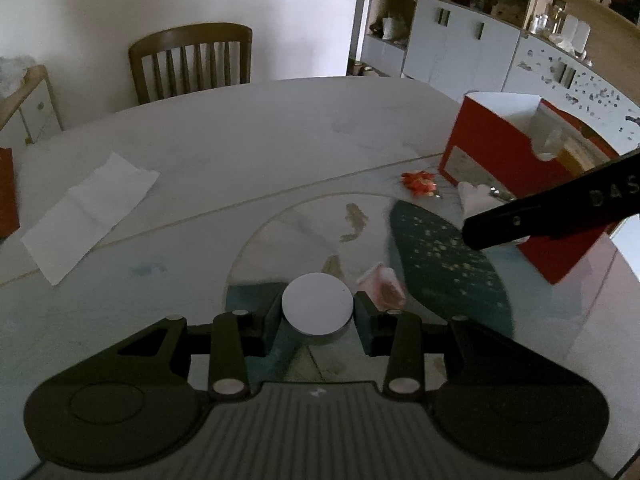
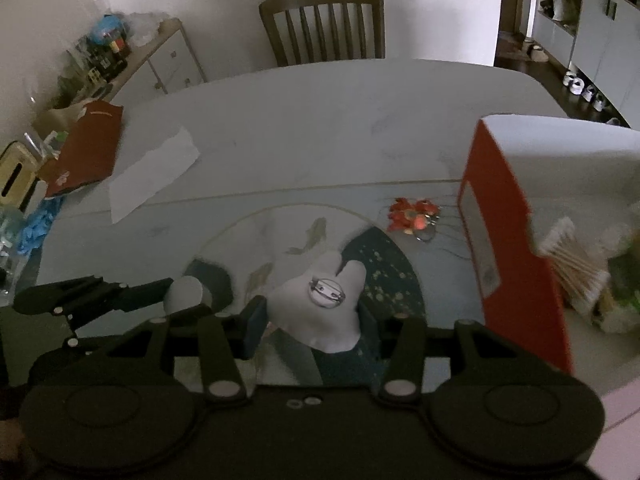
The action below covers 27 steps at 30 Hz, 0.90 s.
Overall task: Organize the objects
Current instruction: 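Carry the white container and white cloth item over the red shoebox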
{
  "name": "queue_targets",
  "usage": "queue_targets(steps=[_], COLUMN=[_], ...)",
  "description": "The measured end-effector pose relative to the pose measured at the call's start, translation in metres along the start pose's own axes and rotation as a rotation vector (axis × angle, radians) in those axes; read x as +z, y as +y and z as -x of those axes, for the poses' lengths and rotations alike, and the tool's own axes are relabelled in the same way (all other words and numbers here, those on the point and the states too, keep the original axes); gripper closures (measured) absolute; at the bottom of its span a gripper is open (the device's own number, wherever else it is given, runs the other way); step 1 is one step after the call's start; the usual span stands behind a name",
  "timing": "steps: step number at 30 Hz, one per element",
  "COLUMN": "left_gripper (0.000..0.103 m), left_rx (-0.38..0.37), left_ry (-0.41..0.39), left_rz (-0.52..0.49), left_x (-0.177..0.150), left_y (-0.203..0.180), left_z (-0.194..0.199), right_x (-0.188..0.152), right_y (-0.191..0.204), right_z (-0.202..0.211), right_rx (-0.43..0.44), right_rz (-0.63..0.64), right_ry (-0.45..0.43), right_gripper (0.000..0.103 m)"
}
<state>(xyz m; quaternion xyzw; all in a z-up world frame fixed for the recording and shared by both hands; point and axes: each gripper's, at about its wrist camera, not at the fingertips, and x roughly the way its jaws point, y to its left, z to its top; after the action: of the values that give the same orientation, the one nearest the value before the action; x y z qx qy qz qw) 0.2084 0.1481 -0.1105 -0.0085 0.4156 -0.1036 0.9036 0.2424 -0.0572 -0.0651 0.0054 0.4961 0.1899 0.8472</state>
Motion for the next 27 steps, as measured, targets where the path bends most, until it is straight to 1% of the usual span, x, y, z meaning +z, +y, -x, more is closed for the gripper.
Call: queue_targets(steps=[4,7,13,19,27], left_gripper=[0.065,0.065,0.065,0.065,0.065], left_rx=[-0.017,-0.011,-0.038,-0.076,-0.111], left_ry=[-0.002,0.008,0.004,-0.025,-0.037], left_rz=[0.001,-0.018,-0.021,-0.043,-0.076], left_x=[0.002,0.001,0.005,0.019,0.035], left_y=[-0.010,-0.020,-0.042,-0.076,-0.127], left_z=[0.015,0.022,0.037,0.049,0.044], right_x=[-0.007,-0.011,-0.020,-0.026,-0.036], right_y=[-0.006,-0.011,-0.026,-0.047,-0.089], right_z=[0.018,0.028,0.051,0.071,0.090], right_rx=[0.003,0.003,0.021,0.036,0.043], right_rz=[-0.003,-0.002,0.001,-0.001,-0.021], right_ry=[-0.012,-0.010,-0.032,-0.059,-0.075], right_gripper=[0.055,0.055,0.055,0.055,0.055])
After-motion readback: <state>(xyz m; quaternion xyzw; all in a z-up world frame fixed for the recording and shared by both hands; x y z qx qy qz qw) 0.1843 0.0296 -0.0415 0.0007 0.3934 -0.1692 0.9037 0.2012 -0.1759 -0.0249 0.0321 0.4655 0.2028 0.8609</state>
